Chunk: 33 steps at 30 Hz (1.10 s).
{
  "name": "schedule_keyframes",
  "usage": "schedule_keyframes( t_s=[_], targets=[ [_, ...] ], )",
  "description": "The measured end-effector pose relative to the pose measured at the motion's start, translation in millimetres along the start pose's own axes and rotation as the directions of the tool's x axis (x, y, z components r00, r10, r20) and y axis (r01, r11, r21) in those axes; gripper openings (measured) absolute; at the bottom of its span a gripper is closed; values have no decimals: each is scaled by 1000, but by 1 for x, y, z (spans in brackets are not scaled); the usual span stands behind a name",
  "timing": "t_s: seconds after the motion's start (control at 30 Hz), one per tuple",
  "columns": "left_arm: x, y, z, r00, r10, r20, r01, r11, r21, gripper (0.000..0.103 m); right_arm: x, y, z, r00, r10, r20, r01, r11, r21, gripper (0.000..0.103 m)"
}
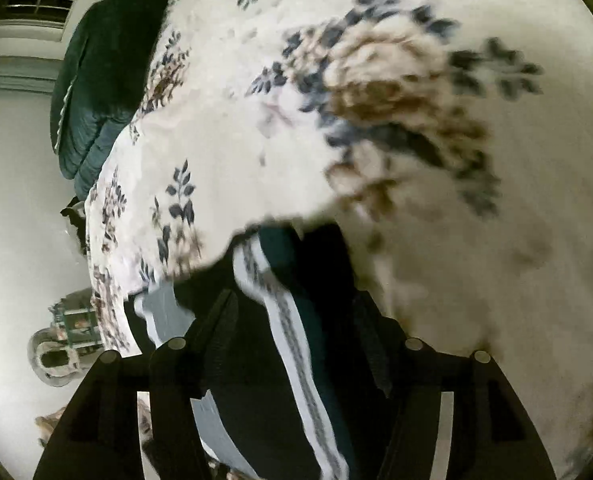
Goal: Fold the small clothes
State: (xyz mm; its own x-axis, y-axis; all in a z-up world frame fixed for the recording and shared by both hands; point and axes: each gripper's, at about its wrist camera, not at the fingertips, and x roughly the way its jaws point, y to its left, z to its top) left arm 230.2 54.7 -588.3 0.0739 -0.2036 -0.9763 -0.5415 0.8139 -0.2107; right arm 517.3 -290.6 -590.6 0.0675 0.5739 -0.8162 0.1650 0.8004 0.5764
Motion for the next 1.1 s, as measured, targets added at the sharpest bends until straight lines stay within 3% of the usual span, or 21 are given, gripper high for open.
schedule_keyframes(
  t_s=[0.03,0.07,0.2,0.33,0.37,0.4,0.47,0.5,0.6,0.7,0.73,0.8,0.9,1.0,1.03,1.07,1.1],
  targets=[
    [-11,3,0,1000,-3,16,3,1000,-4,103,3,5,6,1000,-10,5,11,1000,-9,15],
    [-25,5,-1,999,-1,41,1,1000,-4,103,3,9,7,999,-31,19,31,999,-25,6],
    [-75,6,4,990,-4,140,2,1000,18,103,-14,11,10,988,-76,135,80,997,-24,5],
    [-97,-9,38,977,-35,210,21,997,69,103,3,-5,16,996,-56,66,55,998,16,7],
    [-96,-15,49,974,-40,224,24,997,76,103,6,-9,16,999,-47,27,46,999,26,19],
    [-94,-22,65,970,-52,236,33,996,87,103,5,-14,14,999,-45,16,44,998,35,43],
    [-84,-34,89,964,-87,250,59,991,118,103,-4,-26,6,1000,14,10,-14,998,53,72],
    [-78,-35,90,961,-95,258,63,990,130,103,-6,-32,1,999,45,-4,-44,998,53,79],
    [-57,-40,112,961,-163,224,128,978,162,103,11,-50,-16,980,137,-145,-135,991,27,79],
    [-25,-44,127,960,-255,111,233,956,180,103,48,-64,-36,930,208,-303,-211,977,24,79],
    [-14,-46,131,953,-292,78,274,944,185,103,56,-65,-40,920,223,-323,-230,973,18,79],
    [-3,-47,137,944,-323,61,308,935,178,103,65,-64,-42,903,281,-325,-290,957,23,91],
    [-2,-53,141,927,-369,64,352,917,189,103,77,-54,-41,848,392,-357,-399,915,58,91],
    [-7,-62,142,905,-420,70,398,893,207,102,93,-40,-43,838,387,-385,-405,914,36,89],
    [-9,-66,141,899,-433,64,411,885,217,94,94,-37,-44,841,382,-383,-404,915,27,85],
    [-12,-71,139,895,-442,59,420,879,226,80,95,-33,-45,841,388,-377,-412,911,19,69],
    [-14,-77,139,891,-453,43,431,870,238,44,95,-31,-46,844,385,-374,-410,912,13,52]
  ],
)
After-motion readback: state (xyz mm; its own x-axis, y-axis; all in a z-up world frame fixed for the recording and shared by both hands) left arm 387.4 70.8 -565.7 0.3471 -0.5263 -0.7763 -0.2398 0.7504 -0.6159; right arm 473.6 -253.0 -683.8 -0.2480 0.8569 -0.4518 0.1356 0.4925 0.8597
